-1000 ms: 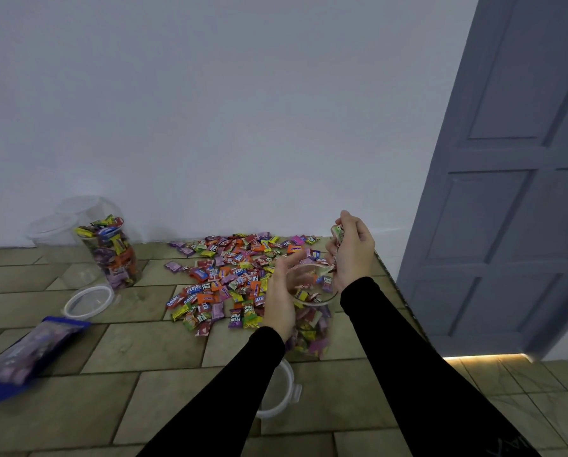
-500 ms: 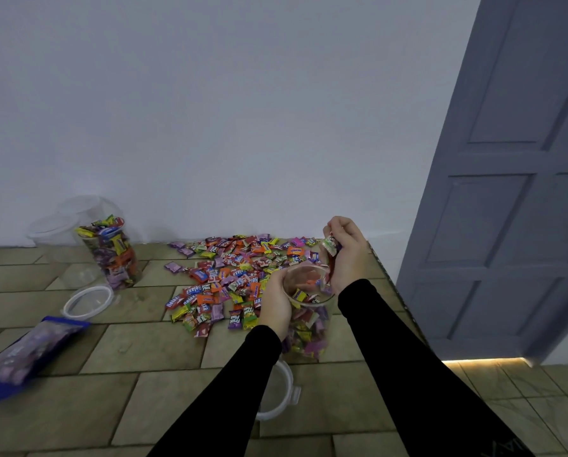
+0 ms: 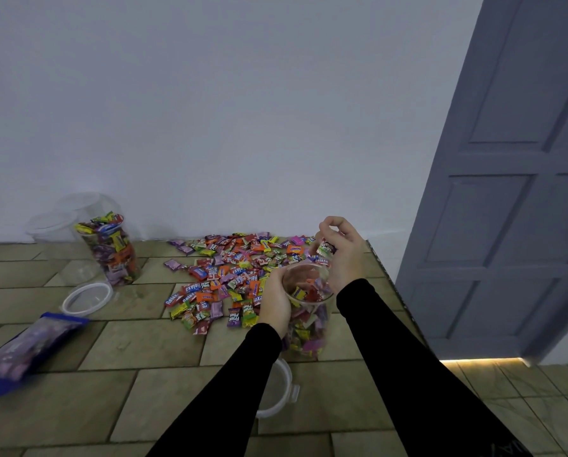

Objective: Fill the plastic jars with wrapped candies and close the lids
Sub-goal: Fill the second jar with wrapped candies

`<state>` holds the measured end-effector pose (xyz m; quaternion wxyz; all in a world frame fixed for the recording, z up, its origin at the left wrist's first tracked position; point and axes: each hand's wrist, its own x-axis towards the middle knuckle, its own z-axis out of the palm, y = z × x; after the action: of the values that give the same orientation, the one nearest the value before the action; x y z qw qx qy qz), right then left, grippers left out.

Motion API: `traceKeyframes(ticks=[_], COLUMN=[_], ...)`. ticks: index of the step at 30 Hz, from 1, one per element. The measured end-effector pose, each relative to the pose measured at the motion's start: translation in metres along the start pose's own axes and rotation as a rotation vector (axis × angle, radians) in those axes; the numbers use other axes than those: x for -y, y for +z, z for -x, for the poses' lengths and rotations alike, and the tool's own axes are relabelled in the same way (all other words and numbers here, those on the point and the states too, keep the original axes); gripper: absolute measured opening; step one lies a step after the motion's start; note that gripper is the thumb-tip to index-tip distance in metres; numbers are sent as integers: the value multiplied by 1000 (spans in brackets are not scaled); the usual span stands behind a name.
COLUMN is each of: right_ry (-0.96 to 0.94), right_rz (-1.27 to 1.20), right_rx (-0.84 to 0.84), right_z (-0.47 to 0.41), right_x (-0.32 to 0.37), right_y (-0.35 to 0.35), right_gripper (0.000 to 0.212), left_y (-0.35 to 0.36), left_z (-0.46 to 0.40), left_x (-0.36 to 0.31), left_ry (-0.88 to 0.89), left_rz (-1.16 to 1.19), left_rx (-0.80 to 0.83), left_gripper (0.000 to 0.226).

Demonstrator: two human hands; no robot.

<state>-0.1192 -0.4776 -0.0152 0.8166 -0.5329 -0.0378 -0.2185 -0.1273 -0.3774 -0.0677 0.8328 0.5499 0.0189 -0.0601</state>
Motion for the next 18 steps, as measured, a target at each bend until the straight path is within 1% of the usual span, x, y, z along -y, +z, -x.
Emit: traceKeyframes(ticks=[3, 6, 8, 10, 13, 15, 18], right_ry=[-18, 7, 18, -8, -56, -67, -57], right_rz=[16, 42, 59, 108, 155, 161, 191], right_rx=[20, 66, 94, 110, 135, 150, 189], right_z=[0, -2, -3, -2, -1, -1, -2], right_x=[-2, -3, -2, -1, -1, -2, -1], right_y=[0, -2, -1, 1, 2, 2, 3], right_gripper=[7, 6, 10, 13, 11, 14, 22], left_y=[2, 2, 1, 0, 1, 2, 2], left_z=[0, 1, 1, 1, 0, 0, 0], left_x=[0, 0, -1, -1, 1, 1, 1], left_ry=[-7, -23, -20, -8, -17, -34, -31], left_rz=[32, 37, 38, 23, 28, 46, 40], left_rx=[11, 16, 10, 5, -1, -10, -30], left_gripper=[55, 52, 52, 51, 55, 60, 56])
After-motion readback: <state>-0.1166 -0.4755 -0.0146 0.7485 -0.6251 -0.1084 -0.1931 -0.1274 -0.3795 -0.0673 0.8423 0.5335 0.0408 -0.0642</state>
